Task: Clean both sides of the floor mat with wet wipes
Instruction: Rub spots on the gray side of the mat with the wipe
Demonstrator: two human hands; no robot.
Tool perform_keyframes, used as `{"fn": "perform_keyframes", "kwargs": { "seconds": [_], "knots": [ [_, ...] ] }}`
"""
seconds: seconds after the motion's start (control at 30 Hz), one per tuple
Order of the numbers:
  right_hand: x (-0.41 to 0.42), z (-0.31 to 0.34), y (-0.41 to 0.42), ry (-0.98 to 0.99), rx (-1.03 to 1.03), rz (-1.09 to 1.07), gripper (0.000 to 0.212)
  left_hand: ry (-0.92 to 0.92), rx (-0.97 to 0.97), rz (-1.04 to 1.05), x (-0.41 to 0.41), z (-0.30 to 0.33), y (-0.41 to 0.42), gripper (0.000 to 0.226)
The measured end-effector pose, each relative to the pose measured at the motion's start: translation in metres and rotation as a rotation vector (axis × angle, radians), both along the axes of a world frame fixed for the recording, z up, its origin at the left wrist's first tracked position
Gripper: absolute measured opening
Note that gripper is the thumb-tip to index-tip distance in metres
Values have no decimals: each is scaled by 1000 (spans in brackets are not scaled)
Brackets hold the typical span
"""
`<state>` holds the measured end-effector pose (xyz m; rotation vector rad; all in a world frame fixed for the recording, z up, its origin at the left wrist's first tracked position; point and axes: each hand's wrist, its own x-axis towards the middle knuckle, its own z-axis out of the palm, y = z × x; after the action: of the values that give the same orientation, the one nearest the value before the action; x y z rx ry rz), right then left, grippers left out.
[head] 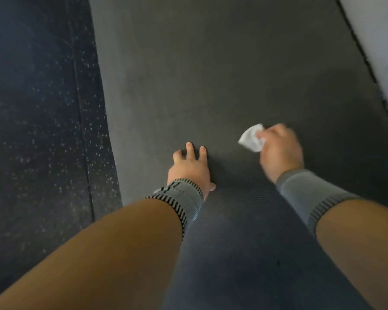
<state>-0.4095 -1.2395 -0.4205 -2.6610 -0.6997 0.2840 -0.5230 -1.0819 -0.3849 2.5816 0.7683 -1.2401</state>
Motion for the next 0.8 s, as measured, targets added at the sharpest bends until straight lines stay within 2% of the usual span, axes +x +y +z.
{"fn": "perform_keyframes", "kwargs": {
  "seconds": [0.03, 0.1, 0.17, 0.23, 0.27, 0.3, 0.37, 0.43, 0.5, 0.57, 0.6, 0.67, 0.7, 0.73, 0.8],
  "knots": [
    [8, 0, -3, 19, -30, -166, 35, 7, 7, -33, 1, 0, 0, 103],
    [-12, 4, 3, 41, -56, -297, 34, 12, 26, -100, 0, 2, 0, 104],
    [-60, 11, 18, 81, -24, -202, 32, 1, 49, -196, -2, 2, 1, 103],
    [-106, 15, 27, 121, -3, 17, 34, 13, 63, -298, -2, 1, 5, 94],
    [-109, 15, 26, 139, -36, 96, 35, 23, 57, -325, 3, 2, 7, 87],
    [-100, 16, 22, 136, -87, 79, 34, 28, 41, -344, 10, 3, 10, 77],
    [-67, 11, 5, 70, -181, -239, 31, 40, -13, -446, 24, 10, 16, 56],
    [-50, 12, -12, 8, -227, -616, 26, 102, 1, -625, 31, 21, 19, 50],
    [-76, 17, -6, 26, -168, -639, 18, 6, 66, -814, 32, 22, 19, 56],
    [-131, 18, 10, 115, -62, -474, 9, -194, 9, -924, 36, 15, 22, 70],
    [-161, 22, 21, 187, -35, -332, 11, -200, -67, -936, 42, 12, 23, 80],
    [-192, 24, 23, 323, -88, -123, 12, -69, -129, -951, 51, 7, 21, 99],
    [-184, 26, 14, 307, -71, -188, 9, -28, -117, -968, 55, 5, 18, 106],
    [-169, 26, -1, 209, -95, -335, 10, -6, -97, -989, 56, 5, 15, 109],
    [-136, 27, -32, 111, -206, -749, 16, 18, -48, -1021, 56, 10, 13, 108]
  ]
}}
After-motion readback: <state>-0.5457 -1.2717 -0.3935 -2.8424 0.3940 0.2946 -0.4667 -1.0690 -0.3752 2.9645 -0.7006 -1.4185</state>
